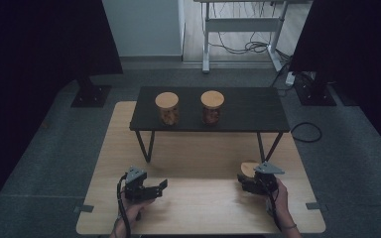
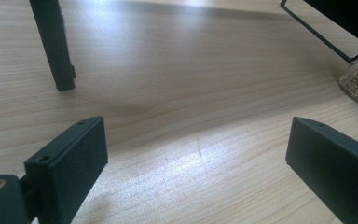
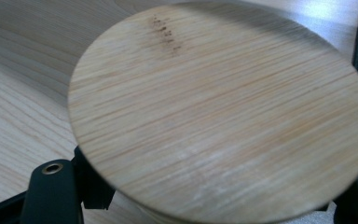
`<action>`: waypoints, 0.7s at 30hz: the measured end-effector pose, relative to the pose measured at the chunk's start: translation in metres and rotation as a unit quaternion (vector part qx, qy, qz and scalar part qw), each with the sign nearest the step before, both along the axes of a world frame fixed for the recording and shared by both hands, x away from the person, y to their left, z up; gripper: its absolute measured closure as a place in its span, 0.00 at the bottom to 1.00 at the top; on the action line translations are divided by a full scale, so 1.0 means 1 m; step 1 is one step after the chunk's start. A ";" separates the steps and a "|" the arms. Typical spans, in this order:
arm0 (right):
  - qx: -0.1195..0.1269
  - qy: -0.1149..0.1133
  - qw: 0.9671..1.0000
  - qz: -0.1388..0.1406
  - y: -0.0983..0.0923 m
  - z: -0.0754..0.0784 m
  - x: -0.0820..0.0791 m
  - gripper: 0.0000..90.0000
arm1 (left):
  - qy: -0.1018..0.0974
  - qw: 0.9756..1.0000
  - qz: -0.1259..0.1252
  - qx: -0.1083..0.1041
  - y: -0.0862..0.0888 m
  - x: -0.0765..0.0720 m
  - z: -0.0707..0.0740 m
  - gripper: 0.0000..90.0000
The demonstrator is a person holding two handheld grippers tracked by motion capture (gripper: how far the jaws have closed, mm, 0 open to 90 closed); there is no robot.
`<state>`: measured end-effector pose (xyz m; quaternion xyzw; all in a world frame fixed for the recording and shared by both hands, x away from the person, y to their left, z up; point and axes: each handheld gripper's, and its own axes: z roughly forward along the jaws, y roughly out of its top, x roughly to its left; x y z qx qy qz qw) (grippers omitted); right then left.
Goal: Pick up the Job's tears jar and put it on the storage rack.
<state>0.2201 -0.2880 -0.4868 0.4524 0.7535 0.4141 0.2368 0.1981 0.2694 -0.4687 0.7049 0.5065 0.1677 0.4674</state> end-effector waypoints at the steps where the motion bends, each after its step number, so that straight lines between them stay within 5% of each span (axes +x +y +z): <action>1: 0.000 0.000 1.000 0.000 0.000 0.000 0.000 0.27 | 0.000 1.000 0.000 0.000 0.000 0.000 0.000 0.06; 21: 0.005 -0.022 0.999 0.032 -0.002 0.011 -0.016 0.27 | -0.002 1.000 -0.002 0.000 0.000 -0.001 0.001 0.05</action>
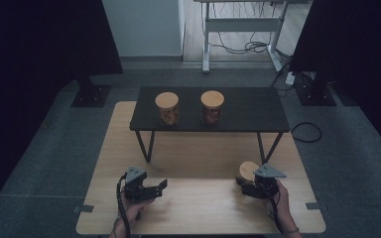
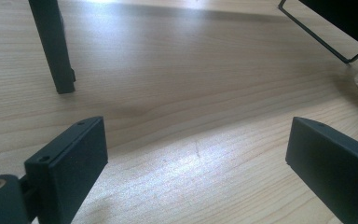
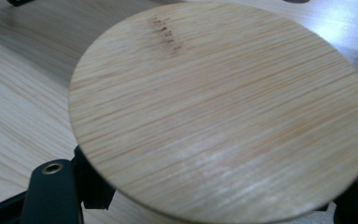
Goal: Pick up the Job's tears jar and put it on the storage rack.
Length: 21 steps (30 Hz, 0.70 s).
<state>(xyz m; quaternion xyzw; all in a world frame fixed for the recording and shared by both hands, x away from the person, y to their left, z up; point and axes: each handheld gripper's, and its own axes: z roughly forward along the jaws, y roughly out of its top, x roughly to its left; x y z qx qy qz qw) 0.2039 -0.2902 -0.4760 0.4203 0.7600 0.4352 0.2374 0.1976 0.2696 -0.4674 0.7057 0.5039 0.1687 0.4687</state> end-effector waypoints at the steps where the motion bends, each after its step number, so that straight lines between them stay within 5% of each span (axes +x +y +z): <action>1: 0.000 -0.004 1.000 0.003 0.000 0.001 -0.002 0.27 | 0.000 1.000 0.000 0.000 0.000 0.000 0.000 0.06; 21: 0.015 -0.017 1.000 0.022 -0.007 0.012 -0.014 0.27 | 0.003 1.000 -0.004 0.004 -0.002 0.001 0.000 0.05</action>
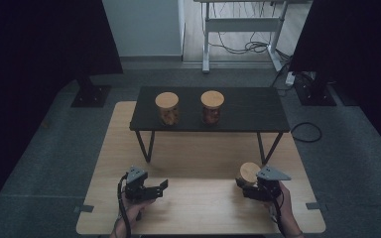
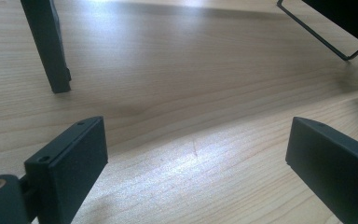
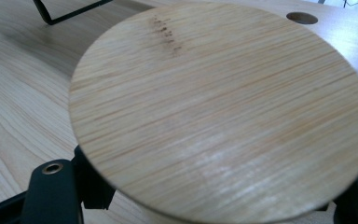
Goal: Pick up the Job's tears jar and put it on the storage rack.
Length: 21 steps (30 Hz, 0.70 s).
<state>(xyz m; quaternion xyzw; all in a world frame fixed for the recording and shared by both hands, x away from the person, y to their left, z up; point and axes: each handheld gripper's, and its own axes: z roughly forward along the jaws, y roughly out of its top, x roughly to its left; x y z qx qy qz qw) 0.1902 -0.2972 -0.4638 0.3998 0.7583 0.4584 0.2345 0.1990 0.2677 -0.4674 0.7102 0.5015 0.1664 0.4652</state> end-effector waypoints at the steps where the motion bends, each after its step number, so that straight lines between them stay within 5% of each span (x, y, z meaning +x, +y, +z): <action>1: 0.001 -0.001 1.000 0.001 0.000 0.001 -0.001 0.27 | 0.000 1.000 0.000 0.000 0.000 0.000 0.000 0.05; 21: 0.008 -0.019 0.999 0.030 -0.002 0.021 -0.014 0.27 | 0.001 1.000 0.001 0.002 0.000 0.000 0.000 0.06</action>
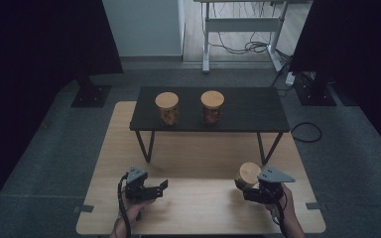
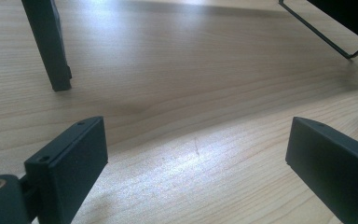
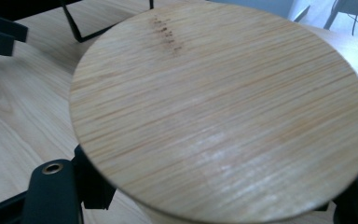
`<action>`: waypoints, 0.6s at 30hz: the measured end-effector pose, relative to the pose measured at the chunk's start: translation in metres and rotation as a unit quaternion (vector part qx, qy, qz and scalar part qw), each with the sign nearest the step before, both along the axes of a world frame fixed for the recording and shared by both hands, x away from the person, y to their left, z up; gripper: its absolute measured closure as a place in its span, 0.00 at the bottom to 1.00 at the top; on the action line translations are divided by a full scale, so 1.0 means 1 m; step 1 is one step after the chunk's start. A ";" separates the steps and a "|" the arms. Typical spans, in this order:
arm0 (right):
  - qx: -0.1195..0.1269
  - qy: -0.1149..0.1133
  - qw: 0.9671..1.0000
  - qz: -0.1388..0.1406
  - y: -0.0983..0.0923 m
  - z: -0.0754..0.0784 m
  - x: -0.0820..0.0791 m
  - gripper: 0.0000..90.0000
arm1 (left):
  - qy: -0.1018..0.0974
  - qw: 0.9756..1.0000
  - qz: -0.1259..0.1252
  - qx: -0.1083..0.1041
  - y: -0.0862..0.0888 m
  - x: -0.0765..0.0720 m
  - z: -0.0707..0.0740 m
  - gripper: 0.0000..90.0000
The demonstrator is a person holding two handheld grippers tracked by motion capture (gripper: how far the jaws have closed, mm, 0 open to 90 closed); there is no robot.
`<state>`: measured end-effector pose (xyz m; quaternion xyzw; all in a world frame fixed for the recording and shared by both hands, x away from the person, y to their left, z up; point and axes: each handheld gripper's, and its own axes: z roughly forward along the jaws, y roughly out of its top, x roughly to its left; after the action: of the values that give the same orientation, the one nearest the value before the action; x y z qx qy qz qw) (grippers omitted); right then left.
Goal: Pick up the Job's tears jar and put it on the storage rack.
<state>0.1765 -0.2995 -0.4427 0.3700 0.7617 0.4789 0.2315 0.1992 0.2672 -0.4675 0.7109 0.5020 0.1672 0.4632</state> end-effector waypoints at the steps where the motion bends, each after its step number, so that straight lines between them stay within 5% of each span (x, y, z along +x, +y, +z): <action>1: -0.001 -0.001 1.000 0.002 0.001 0.001 -0.001 0.27 | 0.000 1.000 0.000 0.000 0.000 0.000 0.000 0.05; 18: 0.001 -0.015 1.000 0.015 0.001 0.014 -0.010 0.27 | 0.003 1.000 -0.001 0.006 -0.003 0.001 -0.001 0.05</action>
<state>0.1666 -0.2984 -0.4285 0.3516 0.7633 0.4881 0.2356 0.2006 0.2647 -0.4688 0.7149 0.5013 0.1679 0.4577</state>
